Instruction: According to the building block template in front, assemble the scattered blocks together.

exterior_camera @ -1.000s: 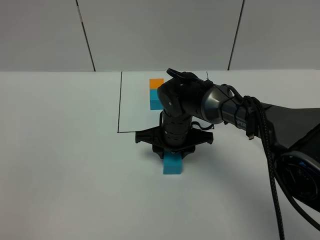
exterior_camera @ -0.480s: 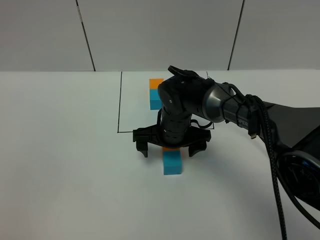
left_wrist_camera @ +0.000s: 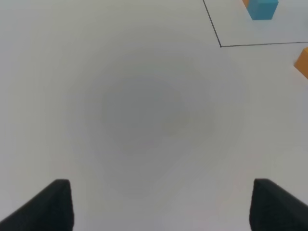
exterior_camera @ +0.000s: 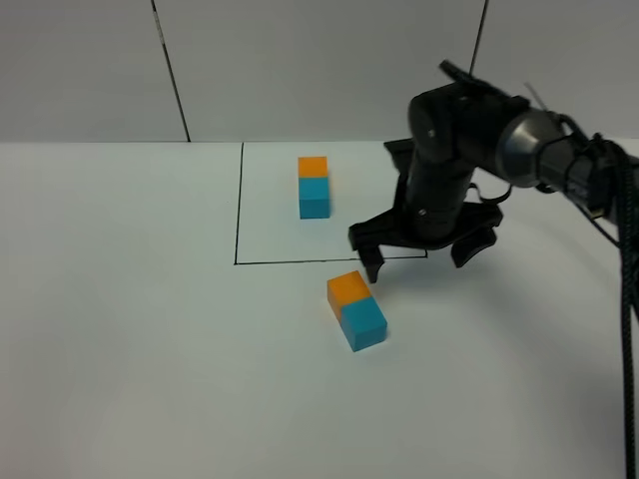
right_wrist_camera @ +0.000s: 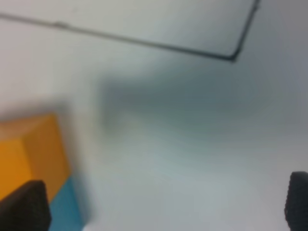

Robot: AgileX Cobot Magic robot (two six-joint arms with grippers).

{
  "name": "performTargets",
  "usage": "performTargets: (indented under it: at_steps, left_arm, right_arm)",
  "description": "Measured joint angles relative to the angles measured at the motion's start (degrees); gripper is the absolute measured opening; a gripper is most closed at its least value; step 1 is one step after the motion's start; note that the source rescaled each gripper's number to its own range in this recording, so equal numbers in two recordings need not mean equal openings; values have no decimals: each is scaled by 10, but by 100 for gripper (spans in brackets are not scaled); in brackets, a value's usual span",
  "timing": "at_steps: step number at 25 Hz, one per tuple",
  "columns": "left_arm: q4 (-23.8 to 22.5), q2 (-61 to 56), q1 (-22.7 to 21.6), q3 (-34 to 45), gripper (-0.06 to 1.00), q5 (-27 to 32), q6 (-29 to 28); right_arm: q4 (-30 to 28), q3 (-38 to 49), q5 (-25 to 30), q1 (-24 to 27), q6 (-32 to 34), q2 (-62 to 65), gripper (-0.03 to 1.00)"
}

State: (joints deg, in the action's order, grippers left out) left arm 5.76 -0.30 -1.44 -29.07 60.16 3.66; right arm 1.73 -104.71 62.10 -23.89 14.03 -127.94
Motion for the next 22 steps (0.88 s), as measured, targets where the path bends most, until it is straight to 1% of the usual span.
performTargets:
  at_steps: [6,12,16,18,22]
  left_arm:
    - [0,0,0,0,79,0,0]
    - [0,0,0,0,79,0,0]
    - [0,0,0,0,79,0,0]
    - [0,0,0,0,79,0,0]
    - [0,0,0,0,79,0,0]
  right_arm:
    - [8,12,-10,98,-43,29,99]
    - [13,129,-72,179,-72,88,99]
    - [15,202,-105,211,-84,157,99]
    - [9,234,-117,218,-86,201,99]
    - [-17,296,-120,221,-86,302,99]
